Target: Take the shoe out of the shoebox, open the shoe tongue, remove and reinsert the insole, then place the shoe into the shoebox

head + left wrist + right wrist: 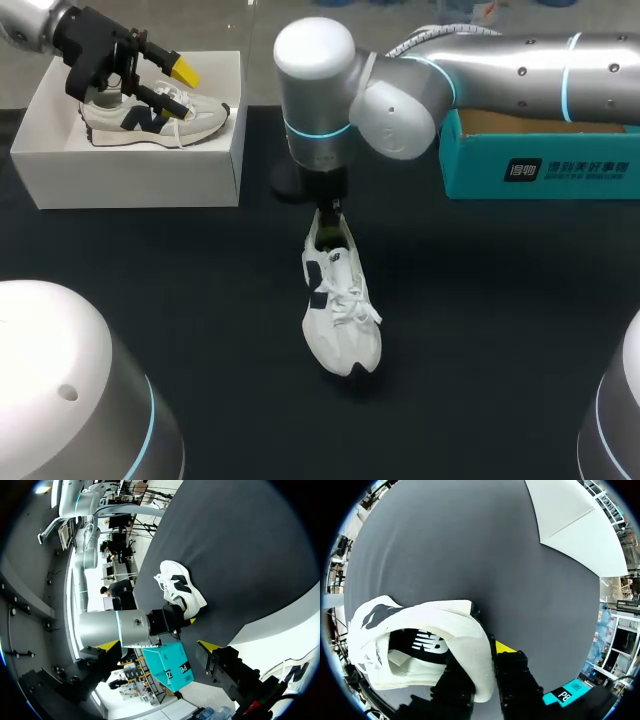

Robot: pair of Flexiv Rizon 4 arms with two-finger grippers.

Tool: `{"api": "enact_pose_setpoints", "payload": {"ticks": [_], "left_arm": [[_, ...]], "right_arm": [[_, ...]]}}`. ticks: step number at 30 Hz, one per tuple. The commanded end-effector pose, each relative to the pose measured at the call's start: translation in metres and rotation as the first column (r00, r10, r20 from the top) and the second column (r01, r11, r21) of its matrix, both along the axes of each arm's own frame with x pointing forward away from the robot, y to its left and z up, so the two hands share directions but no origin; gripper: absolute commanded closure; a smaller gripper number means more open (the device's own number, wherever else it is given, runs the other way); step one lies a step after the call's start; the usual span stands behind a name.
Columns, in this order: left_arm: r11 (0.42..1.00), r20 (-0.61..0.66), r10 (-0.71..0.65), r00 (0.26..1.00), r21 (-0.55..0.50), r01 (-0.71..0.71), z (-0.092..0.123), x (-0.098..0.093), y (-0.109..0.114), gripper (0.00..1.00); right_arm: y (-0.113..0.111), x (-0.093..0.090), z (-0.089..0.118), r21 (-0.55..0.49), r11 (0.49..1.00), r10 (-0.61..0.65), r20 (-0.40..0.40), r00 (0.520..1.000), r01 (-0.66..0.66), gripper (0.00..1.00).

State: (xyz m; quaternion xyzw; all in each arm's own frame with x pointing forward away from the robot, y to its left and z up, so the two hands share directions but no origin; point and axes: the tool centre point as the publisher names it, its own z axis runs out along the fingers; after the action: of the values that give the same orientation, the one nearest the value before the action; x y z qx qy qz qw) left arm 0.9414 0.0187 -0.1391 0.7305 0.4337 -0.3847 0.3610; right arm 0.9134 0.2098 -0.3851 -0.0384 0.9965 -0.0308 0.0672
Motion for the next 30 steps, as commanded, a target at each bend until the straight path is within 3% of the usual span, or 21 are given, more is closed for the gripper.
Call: {"api": "enact_pose_setpoints", "payload": {"ticks": [1,9,14,21,30], "left_arm": [[1.0,0.001,-0.003,1.0,0.003,0.003,0.0,0.001,0.0,0.0],[1.0,0.001,-0.003,1.0,0.003,0.003,0.0,0.001,0.0,0.0],[1.0,0.001,-0.003,1.0,0.003,0.003,0.0,0.001,0.0,0.0],[1.0,0.001,-0.003,1.0,0.003,0.003,0.0,0.001,0.0,0.0],[1.0,0.001,-0.003,1.0,0.003,0.003,0.0,0.001,0.0,0.0]], "right_arm": [[0.0,-0.004,0.006,-0.007,1.0,-0.009,-0.002,1.0,0.009,1.0],[-0.018,-0.007,0.052,0.03,0.999,-0.024,-0.018,1.0,0.024,1.0],[-0.027,-0.005,0.098,0.087,0.996,-0.003,-0.081,0.997,0.01,1.0],[-0.034,-0.001,0.166,0.076,0.997,-0.002,-0.046,0.999,0.005,1.0],[-0.054,0.008,0.226,0.034,0.999,-0.002,-0.013,1.0,0.003,1.0]]}}
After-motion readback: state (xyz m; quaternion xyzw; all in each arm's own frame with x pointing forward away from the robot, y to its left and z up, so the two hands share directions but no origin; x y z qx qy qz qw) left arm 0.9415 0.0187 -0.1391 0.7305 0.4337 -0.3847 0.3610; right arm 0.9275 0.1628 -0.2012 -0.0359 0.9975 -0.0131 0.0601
